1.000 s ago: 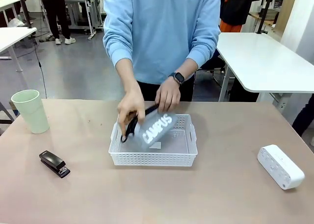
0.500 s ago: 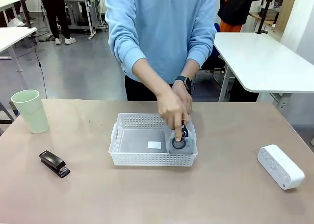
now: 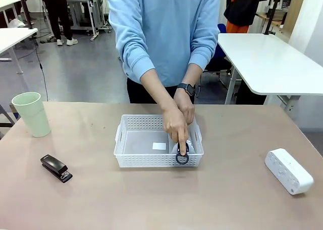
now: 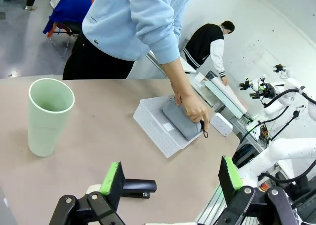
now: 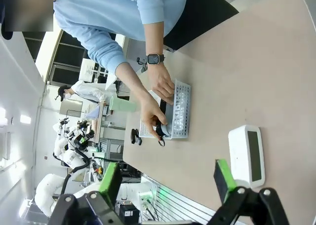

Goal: Efficiently arrange items inside the basket to fit them all.
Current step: Pick up the Digital clock and place it inside the Organizing basket.

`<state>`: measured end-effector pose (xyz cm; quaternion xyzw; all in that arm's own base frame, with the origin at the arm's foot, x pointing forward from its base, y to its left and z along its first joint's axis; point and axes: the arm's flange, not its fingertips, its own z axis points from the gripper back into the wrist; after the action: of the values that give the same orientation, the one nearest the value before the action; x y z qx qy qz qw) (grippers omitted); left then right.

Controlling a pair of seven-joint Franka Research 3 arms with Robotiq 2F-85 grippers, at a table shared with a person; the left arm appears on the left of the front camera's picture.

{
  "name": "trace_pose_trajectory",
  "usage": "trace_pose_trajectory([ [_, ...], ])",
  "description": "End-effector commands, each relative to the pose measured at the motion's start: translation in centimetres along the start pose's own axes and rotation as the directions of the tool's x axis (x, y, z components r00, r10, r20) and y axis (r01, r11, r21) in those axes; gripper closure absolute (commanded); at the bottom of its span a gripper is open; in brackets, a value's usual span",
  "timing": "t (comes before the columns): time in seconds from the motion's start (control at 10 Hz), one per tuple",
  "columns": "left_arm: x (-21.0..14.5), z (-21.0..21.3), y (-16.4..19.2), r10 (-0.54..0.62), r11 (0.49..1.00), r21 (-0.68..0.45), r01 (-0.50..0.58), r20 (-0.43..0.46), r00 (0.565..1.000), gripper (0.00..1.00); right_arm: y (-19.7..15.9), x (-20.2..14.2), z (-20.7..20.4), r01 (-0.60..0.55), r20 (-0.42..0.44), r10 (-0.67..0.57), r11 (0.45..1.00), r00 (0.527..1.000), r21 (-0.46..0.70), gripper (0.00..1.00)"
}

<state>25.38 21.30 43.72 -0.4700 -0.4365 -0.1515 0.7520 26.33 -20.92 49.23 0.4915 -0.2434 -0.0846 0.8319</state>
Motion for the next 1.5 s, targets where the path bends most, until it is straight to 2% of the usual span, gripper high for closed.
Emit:
trace_pose_trajectory([
  [0.0, 0.2, 0.1, 0.0, -0.025, 1.0, -0.009, 0.025, 0.02, 0.999, 0.0, 0.0, 0.2, 0.0, -0.025, 0.014, 0.025, 0.999, 1.0, 0.021, 0.0],
  [0.7, 0.2, 0.1, 0.0, -0.025, 1.0, -0.009, 0.025, 0.02, 0.999, 0.0, -0.1, 0.0, 0.0, 0.0, -0.001, 0.0, 1.0, 1.0, 0.0, 0.0],
  [0.8, 0.2, 0.1, 0.0, -0.025, 1.0, -0.009, 0.025, 0.02, 0.999, 0.0, 1.2, -0.7, -1.1, -0.023, -0.033, 0.02, 0.994, 0.999, -0.105, 0.0],
  [1.0, 0.2, 0.1, 0.0, -0.025, 1.0, -0.009, 0.025, 0.02, 0.999, 0.0, 4.1, -2.1, -3.8, -0.053, -0.114, 0.015, 0.942, 0.993, -0.332, 0.0],
  [1.1, 0.2, 0.1, 0.0, -0.025, 1.0, -0.009, 0.025, 0.02, 0.999, 0.0, 5.5, -2.9, -5.8, -0.063, -0.172, -0.015, 0.898, 0.985, -0.436, 0.0],
  [1.2, 0.2, 0.1, 0.0, -0.025, 1.0, -0.009, 0.025, 0.02, 0.999, 0.0, 6.5, -3.6, -7.9, -0.091, -0.24, -0.035, 0.865, 0.97, -0.493, 0.0],
  [1.4, 0.2, 0.1, 0.0, -0.025, 1.0, -0.009, 0.025, 0.02, 0.999, 0.0, 8.1, -5.3, -11.8, -0.146, -0.292, -0.054, 0.77, 0.955, -0.621, 0.0],
])
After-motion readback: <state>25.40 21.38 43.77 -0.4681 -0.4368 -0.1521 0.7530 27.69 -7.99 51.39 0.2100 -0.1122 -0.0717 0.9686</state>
